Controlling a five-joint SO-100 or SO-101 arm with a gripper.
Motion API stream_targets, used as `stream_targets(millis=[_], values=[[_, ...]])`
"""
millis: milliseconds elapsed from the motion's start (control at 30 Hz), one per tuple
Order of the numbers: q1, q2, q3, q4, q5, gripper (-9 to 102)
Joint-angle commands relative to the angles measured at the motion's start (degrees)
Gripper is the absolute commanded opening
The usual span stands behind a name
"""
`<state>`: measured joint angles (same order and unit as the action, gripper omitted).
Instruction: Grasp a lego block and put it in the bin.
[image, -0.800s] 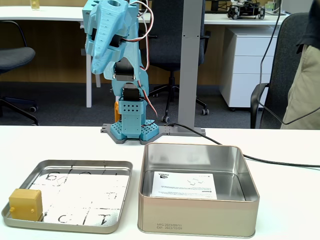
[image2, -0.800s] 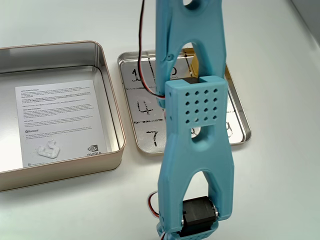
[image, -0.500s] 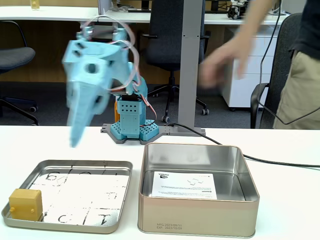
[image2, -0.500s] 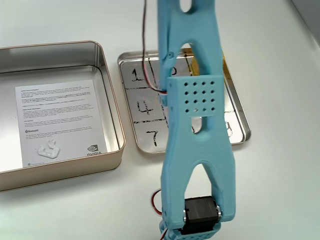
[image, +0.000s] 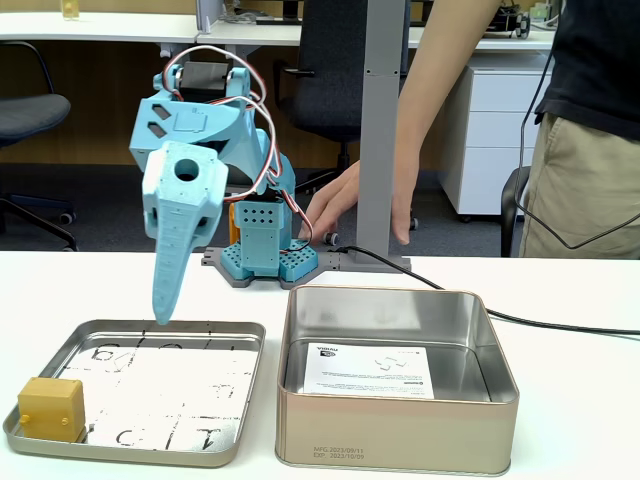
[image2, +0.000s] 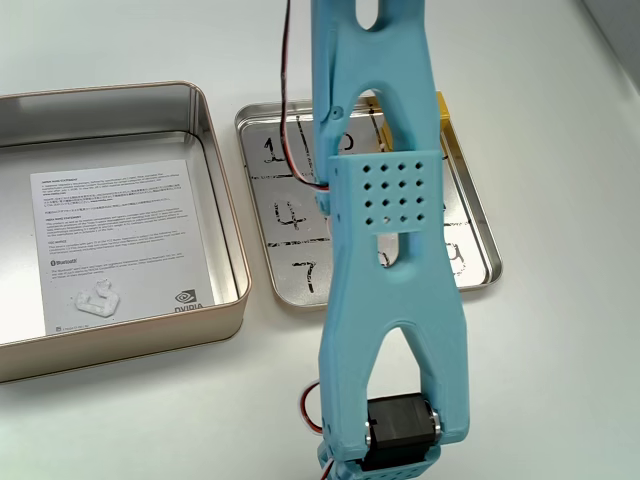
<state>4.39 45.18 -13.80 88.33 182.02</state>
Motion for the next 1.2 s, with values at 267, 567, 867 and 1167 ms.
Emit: stream_targets(millis=[267,567,867,1167], values=[[6.0,6.2,-1.4,8.8,-0.4,0],[10.5,5.3,-1.4,13.7,0.2,0],[14.1,3.5,-1.4,17.8,0.9,0],[18.6,0.2,3.6,19.1,5.9,7]])
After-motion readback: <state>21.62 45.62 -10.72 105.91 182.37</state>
